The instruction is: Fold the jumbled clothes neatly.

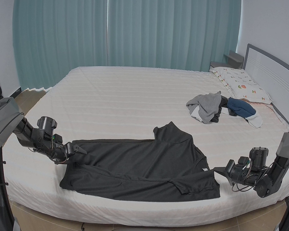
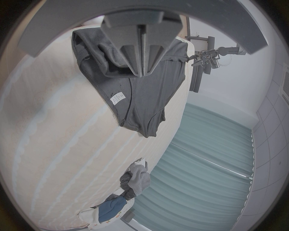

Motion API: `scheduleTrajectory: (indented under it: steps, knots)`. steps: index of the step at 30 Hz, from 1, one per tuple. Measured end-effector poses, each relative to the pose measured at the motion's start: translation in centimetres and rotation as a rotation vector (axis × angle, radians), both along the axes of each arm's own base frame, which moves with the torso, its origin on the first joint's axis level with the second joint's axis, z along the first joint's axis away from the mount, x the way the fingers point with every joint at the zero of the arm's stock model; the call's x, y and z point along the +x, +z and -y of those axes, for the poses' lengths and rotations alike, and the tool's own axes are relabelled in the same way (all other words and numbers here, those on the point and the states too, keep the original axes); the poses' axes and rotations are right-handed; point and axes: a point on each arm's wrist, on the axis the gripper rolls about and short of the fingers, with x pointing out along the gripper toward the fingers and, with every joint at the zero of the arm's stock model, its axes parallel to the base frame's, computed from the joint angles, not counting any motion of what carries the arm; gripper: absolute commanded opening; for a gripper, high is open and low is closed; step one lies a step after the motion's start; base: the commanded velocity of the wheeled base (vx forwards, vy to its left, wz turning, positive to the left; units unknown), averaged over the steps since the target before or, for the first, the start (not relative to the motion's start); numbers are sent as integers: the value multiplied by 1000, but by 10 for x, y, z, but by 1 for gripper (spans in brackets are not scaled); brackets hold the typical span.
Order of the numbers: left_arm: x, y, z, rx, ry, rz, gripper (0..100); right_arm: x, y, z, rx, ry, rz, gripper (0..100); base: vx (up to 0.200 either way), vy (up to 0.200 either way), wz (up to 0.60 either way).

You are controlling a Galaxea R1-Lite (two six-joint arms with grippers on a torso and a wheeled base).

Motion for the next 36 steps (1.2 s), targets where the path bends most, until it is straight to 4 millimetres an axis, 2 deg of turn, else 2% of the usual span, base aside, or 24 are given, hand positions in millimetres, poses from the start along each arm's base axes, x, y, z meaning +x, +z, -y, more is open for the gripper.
scheduleTrajectory:
  steps: [5, 6, 26, 36]
  knots:
    - [-5, -5, 1, 18, -24, -9, 100, 0, -1, 0, 0, 0, -2, 0, 0, 0, 0]
    - [-5, -6, 1, 24, -29, -7, 0, 0, -1, 0, 0, 0, -3, 0, 0, 0, 0]
    - [-8, -5, -5, 48, 0, -17, 0, -1, -1, 0, 0, -1, -4, 0, 0, 0, 0]
    - [-32, 14, -17, 1, 106, -47, 0, -3, 7, 3, 2, -10, 38, 0, 0, 0, 0]
